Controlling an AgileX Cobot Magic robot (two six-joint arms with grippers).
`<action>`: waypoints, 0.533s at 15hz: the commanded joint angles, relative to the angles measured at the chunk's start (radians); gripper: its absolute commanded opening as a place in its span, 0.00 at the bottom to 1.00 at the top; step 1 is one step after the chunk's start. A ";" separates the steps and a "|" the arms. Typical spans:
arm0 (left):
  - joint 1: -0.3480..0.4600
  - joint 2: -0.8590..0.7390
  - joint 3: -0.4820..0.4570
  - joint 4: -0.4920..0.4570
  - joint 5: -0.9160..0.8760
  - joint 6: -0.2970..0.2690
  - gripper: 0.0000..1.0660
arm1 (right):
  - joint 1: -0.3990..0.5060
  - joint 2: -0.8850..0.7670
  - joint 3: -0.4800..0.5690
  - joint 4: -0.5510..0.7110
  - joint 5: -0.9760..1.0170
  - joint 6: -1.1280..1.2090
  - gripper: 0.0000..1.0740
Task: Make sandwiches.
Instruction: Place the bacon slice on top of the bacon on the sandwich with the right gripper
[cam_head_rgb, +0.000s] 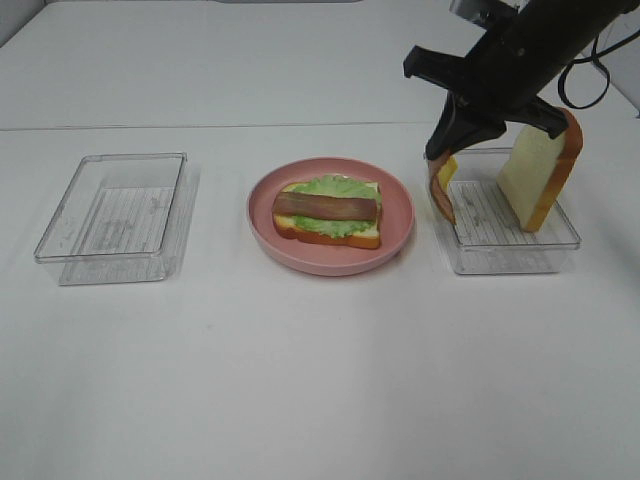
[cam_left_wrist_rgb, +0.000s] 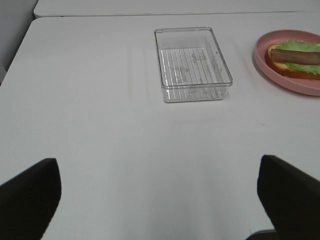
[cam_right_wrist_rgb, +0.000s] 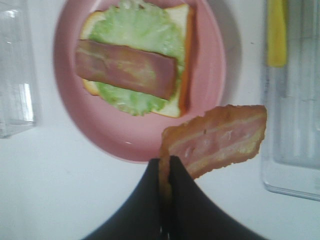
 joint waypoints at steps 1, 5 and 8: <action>0.001 -0.023 0.002 -0.011 -0.010 0.000 0.94 | 0.030 -0.018 -0.029 0.080 -0.031 -0.055 0.00; -0.006 -0.023 0.002 -0.010 -0.010 0.000 0.94 | 0.155 0.047 -0.177 0.224 -0.123 -0.171 0.00; -0.006 -0.023 0.002 -0.010 -0.010 0.000 0.94 | 0.189 0.166 -0.291 0.292 -0.127 -0.209 0.00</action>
